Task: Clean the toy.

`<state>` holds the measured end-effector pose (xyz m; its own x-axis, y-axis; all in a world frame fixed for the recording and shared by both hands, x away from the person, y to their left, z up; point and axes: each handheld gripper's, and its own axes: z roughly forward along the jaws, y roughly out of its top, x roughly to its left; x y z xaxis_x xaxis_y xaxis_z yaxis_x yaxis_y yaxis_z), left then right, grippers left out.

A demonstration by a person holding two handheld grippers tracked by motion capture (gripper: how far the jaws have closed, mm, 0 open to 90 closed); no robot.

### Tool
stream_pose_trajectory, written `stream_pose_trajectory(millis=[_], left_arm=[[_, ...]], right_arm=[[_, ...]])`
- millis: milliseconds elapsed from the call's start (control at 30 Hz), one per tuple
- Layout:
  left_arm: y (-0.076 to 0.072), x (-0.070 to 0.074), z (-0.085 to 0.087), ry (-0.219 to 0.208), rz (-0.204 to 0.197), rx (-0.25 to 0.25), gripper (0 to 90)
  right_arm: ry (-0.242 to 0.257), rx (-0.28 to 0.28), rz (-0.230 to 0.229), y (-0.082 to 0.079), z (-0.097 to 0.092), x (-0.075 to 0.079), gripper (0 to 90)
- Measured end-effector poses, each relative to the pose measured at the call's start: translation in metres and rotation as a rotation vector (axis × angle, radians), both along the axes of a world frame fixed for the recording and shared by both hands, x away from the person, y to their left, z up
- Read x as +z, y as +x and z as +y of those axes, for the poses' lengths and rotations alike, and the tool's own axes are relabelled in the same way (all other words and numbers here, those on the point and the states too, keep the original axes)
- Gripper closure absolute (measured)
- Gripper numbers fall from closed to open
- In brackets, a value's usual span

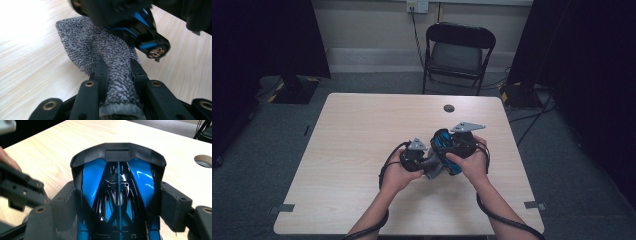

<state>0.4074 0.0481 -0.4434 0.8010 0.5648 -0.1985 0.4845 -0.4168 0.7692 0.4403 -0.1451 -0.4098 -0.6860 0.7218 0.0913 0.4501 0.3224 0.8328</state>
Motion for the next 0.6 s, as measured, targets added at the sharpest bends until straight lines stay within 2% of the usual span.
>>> stream_pose_trajectory(millis=[600], left_arm=[[-0.012,-0.013,-0.015,0.001,0.016,-0.039,73.2]], right_arm=[[-0.006,-0.011,0.016,0.010,0.003,0.003,25.4]])
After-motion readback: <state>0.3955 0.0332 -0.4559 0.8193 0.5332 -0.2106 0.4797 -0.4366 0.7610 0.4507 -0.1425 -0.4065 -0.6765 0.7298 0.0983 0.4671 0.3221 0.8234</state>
